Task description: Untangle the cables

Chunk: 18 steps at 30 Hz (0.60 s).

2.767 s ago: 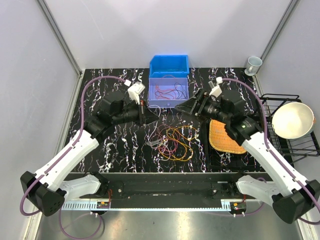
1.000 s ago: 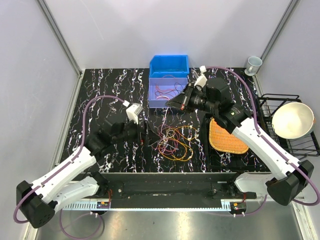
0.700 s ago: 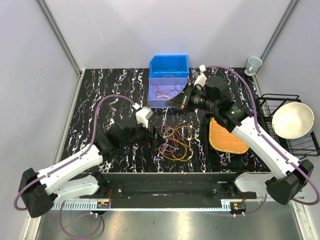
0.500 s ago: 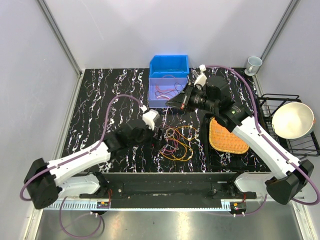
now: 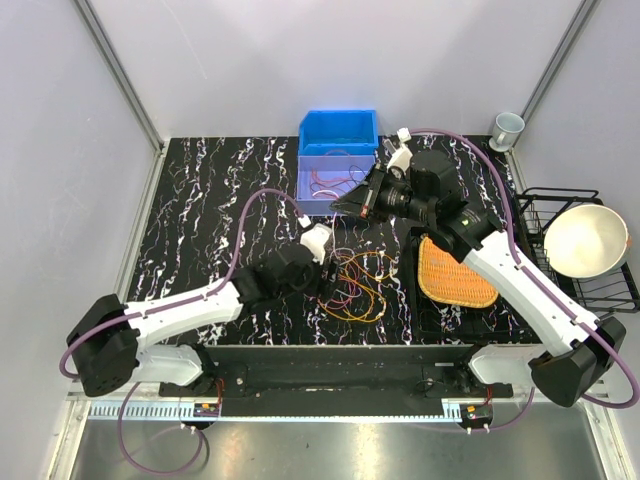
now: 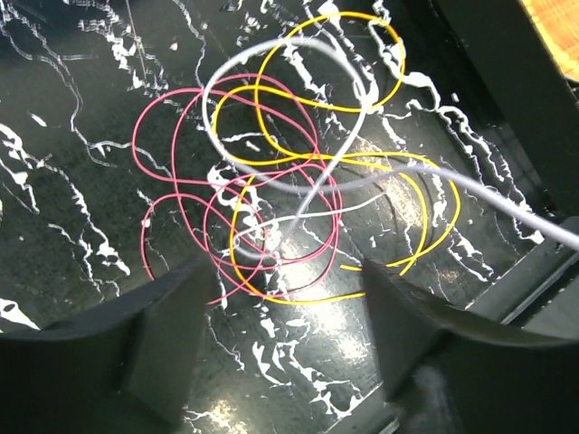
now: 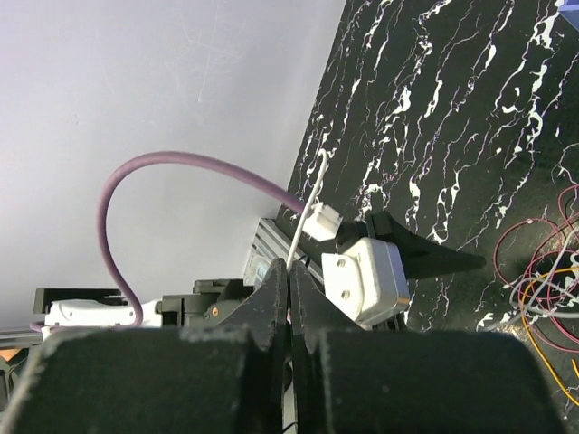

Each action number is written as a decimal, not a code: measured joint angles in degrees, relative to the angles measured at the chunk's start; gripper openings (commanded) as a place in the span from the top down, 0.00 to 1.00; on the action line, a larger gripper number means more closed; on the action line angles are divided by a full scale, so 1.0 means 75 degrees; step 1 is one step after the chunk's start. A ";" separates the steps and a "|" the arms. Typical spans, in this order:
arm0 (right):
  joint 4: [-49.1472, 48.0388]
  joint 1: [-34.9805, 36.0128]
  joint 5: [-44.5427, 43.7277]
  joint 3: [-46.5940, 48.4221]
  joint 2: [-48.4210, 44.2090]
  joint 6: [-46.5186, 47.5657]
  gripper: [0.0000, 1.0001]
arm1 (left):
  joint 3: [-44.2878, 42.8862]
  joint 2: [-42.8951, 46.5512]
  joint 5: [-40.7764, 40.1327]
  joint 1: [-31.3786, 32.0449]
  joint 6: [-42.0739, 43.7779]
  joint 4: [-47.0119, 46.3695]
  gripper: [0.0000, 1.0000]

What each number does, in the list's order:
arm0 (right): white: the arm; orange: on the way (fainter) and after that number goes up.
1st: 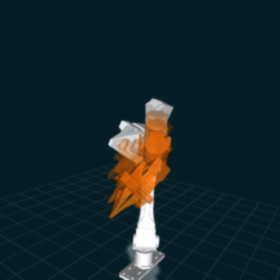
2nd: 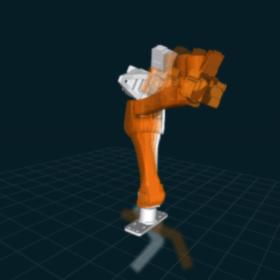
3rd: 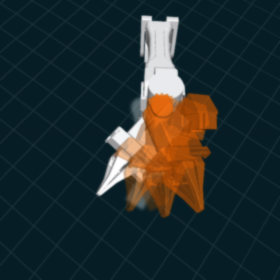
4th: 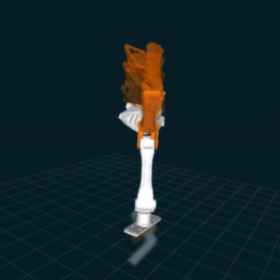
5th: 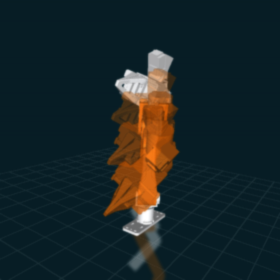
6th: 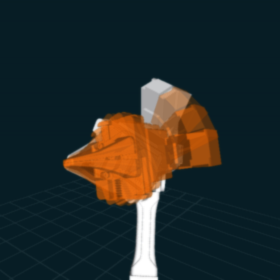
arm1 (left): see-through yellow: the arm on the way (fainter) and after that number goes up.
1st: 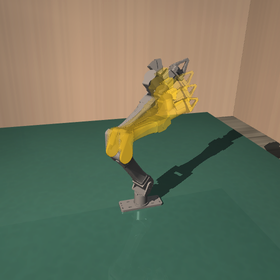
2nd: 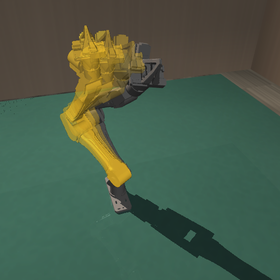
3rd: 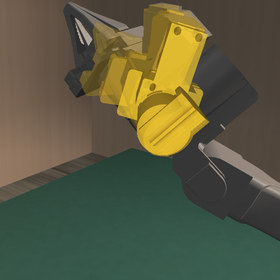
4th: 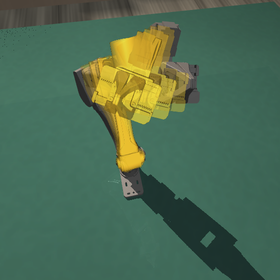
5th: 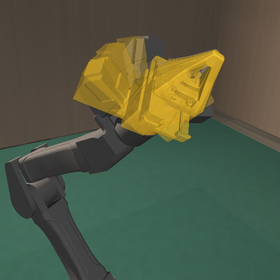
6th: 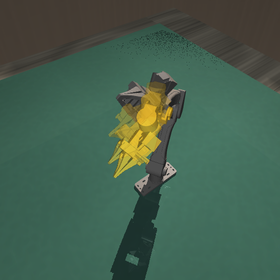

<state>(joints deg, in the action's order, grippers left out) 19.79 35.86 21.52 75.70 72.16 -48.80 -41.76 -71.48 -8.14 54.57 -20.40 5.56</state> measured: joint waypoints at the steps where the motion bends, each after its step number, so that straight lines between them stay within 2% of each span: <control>1: 0.0000 -0.0003 0.0000 0.0015 0.0006 0.0003 1.00 | 0.0000 0.0003 -0.0122 0.0090 -0.0012 -0.0073 0.16; 9: 0.0216 -0.0213 0.0035 0.0513 0.0207 0.0023 1.00 | 0.0099 0.0434 -0.1472 0.0787 -0.0184 -0.0536 0.16; 18: 0.0379 -0.1134 0.0501 0.0766 0.0280 0.0015 1.00 | 0.1052 0.2087 -0.2789 0.1084 -0.0592 -0.0589 0.16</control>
<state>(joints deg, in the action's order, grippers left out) 22.63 27.35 25.28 81.45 74.26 -48.69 -33.87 -55.83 -29.06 62.70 -24.84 1.15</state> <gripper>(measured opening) 0.012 0.842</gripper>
